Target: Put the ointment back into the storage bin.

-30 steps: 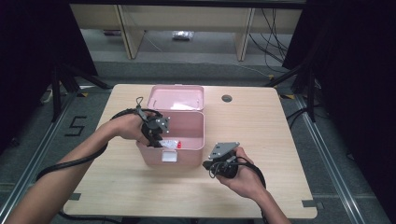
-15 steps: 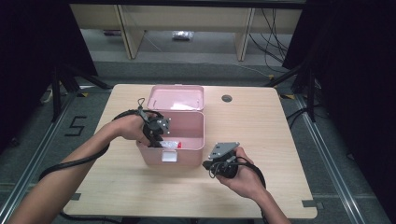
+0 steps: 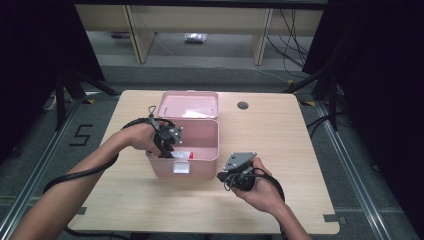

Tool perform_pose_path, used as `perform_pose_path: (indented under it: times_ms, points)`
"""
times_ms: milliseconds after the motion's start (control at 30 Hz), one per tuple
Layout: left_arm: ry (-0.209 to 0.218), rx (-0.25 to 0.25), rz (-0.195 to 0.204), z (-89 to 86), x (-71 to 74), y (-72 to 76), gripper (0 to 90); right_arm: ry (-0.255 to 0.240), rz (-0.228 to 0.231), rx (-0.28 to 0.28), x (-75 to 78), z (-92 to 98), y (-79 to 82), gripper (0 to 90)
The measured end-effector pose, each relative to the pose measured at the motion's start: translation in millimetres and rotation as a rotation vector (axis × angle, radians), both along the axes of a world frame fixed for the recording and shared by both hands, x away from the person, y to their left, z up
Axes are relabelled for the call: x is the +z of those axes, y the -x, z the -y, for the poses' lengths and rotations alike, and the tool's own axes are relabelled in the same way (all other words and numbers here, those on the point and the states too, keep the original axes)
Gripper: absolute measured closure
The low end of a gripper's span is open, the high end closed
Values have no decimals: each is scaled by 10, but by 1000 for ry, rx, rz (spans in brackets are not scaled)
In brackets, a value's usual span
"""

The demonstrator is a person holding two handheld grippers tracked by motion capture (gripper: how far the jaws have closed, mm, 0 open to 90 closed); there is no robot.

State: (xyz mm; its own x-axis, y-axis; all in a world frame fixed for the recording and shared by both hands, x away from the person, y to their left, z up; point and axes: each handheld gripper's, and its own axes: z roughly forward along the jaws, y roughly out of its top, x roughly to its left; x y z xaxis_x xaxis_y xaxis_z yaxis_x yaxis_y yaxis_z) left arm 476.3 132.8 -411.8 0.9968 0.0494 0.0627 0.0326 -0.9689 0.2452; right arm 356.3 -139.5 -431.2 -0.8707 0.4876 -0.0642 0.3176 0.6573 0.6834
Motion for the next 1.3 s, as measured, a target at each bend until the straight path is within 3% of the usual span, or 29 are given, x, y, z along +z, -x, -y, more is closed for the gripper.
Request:
perform_pose_path:
  times_ms: [100,167,400,900,1000,1300]
  points:
    - [0,-1,4,4,-13,-7,717,-4,-16,-11,-4,-4,7,876]
    - [-6,-1,5,9,-19,-11,717,2,6,5,-3,0,-4,875]
    - [-8,-2,1,13,-53,-16,717,-7,-30,-20,-4,-4,21,873]
    - [-15,1,-10,27,-104,-28,716,-6,-27,-16,-6,-4,20,871]
    - [-16,1,-10,34,-102,-35,716,-1,-7,-5,-7,3,3,871]
    - [-14,1,-13,43,-117,-40,716,-2,-27,-14,-3,2,22,870]
